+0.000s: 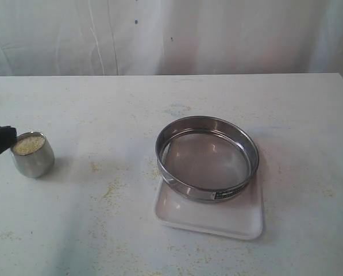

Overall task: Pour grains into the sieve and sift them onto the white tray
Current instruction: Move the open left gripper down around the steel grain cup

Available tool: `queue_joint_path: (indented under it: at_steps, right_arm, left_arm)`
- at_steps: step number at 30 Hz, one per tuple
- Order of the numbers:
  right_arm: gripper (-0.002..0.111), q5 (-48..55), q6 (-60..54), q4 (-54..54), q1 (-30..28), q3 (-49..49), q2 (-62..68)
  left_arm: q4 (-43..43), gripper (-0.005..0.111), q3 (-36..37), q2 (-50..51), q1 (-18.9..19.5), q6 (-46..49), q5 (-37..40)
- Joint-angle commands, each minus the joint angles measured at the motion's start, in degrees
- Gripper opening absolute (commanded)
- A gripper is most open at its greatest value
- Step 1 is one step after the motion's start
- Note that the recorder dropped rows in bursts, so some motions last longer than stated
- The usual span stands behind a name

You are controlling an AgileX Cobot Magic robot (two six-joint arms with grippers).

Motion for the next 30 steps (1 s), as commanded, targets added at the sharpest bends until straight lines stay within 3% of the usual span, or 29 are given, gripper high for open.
queue_joint_path:
  at_steps: [1,8,10,16,27,30]
  right_arm:
    - [0.0,-0.4,0.1,-0.1,-0.2,0.4,-0.4]
    - [0.0,-0.4,0.1,-0.1,-0.2,0.4,-0.4]
    - [0.0,-0.4,0.1,-0.1,-0.2,0.4,-0.4]
    - [0.0,-0.4,0.1,-0.1,-0.2,0.4,-0.4]
    - [0.0,-0.4,0.1,-0.1,-0.2,0.4,-0.4]
    - [0.0,-0.4,0.1,-0.1,-0.2,0.4,-0.4]
  left_arm:
    - [-12.4,0.077,1.1,-0.1,-5.4,15.6,-0.3]
    - [-44.9,0.077,1.4,-0.1,-14.3,53.1,-0.3]
    - [-51.1,0.077,1.4,-0.1,-16.0,59.4,-0.8]
    - [-51.1,0.076,1.4,-0.1,-16.5,54.7,-9.4]
    - [-51.1,0.076,1.4,0.0,-16.5,56.2,-4.4]
    - [-50.9,0.076,2.1,-0.7,-16.5,53.0,-6.5]
